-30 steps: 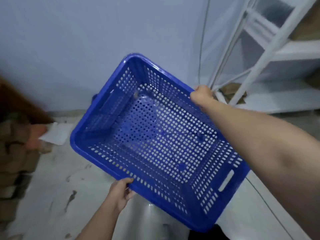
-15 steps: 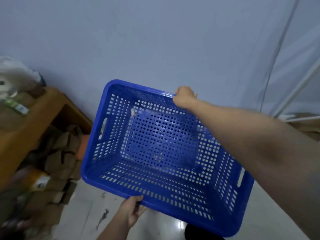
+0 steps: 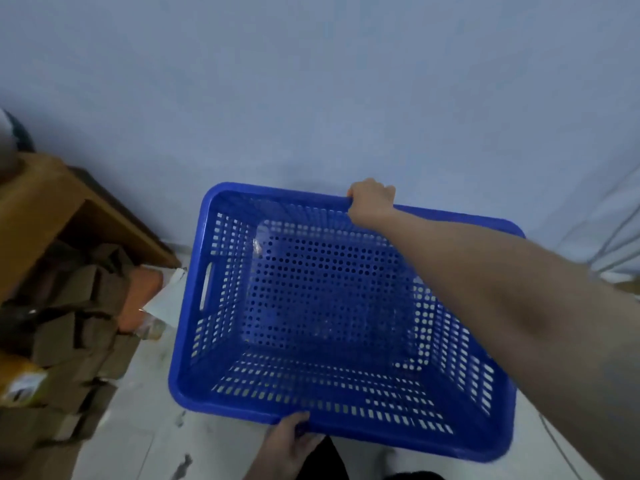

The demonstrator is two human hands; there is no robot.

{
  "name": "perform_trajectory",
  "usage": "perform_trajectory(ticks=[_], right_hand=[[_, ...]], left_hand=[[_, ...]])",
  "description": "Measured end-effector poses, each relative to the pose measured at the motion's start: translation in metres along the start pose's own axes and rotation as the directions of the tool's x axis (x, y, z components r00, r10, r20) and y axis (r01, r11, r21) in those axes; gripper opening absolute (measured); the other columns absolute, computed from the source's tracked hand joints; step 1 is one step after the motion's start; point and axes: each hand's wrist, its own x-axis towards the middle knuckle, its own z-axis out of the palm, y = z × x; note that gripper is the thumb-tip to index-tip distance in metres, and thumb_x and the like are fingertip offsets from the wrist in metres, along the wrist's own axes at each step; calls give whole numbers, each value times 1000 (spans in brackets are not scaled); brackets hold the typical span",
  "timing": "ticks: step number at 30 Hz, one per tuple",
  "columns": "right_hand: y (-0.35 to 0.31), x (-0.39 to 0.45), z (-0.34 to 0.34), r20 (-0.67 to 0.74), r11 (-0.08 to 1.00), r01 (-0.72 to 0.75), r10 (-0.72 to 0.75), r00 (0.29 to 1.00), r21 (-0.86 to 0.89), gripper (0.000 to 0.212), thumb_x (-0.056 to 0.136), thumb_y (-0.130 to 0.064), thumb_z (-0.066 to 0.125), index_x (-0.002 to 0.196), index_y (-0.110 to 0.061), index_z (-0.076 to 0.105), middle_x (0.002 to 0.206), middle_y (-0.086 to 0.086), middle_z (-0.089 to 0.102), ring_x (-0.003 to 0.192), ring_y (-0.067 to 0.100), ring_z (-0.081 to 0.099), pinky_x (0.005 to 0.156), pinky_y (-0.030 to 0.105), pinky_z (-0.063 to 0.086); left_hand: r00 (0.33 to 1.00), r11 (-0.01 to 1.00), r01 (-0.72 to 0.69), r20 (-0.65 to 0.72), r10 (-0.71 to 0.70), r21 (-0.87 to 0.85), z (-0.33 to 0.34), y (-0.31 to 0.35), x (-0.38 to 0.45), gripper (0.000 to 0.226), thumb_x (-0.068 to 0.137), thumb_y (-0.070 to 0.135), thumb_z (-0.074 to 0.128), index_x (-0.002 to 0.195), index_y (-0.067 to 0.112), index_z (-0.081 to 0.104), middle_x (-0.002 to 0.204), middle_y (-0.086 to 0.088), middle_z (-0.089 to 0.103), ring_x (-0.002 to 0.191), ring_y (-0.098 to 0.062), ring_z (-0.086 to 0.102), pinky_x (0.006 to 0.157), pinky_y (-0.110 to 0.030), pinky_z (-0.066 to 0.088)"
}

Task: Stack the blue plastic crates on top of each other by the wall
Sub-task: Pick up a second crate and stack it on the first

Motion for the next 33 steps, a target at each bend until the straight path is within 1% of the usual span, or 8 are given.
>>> perform_trajectory(ticks=[2,6,14,18,25,30,32,33], right_hand=[[-10,30,14,-5,999,-32,32,999,-39,23,87,-4,53,103,-14,67,96,9,52,86,29,50,90,41,35],[-15,80,39,-7,996,-58,58,998,-67,24,88,-9,55,111,-10,64,117,16,53,102,33,57,89,39,43],[-29,169,100,25,993,-100,101,995,-63,32,89,-10,59,119,0,57,124,21,48,110,35,52,85,39,48],[-29,196,123,117,982,-174,165,979,72,44,91,-12,54,134,-4,47,137,21,37,121,38,44,95,41,45],[20,111,169,180,926,-195,142,973,323,63,92,-14,51,150,-13,28,147,19,32,123,38,44,98,50,46],[95,-4,200,292,908,-339,264,919,246,56,95,-32,50,146,-13,37,139,16,45,118,31,51,99,43,46],[116,-47,212,299,954,-254,198,933,161,65,93,-58,38,139,-13,49,133,12,55,119,29,54,105,43,42],[125,-67,217,303,972,-202,158,940,120,79,88,-72,25,133,-14,55,127,9,59,117,27,56,107,44,39]], left_hand=[[998,998,49,-28,-48,29,5,29,20,44,81,-6,59,121,6,50,126,-20,58,107,-41,60,70,-50,56],[992,989,124,-15,-123,75,16,75,47,37,80,-7,59,114,5,53,122,-23,60,109,-43,60,89,-54,52],[975,978,208,-87,-204,31,42,128,105,38,84,-7,59,120,-1,54,96,-21,61,82,-37,61,75,-51,53],[969,969,239,-46,-242,-70,66,131,119,40,84,-8,59,120,7,54,108,-24,62,91,-41,63,71,-55,56],[998,998,68,-7,-68,-14,100,141,114,31,85,-4,59,115,4,58,104,-20,65,88,-33,64,52,-42,60],[995,962,-15,-86,40,271,82,150,90,25,87,18,64,108,6,56,104,-19,62,94,-33,65,83,-47,57],[940,870,-189,-171,294,455,60,165,85,22,87,20,63,99,6,50,96,-13,58,86,-34,62,85,-51,55],[850,731,-332,-148,506,596,46,172,84,24,82,20,65,92,8,48,89,-11,54,77,-32,58,77,-51,56]])
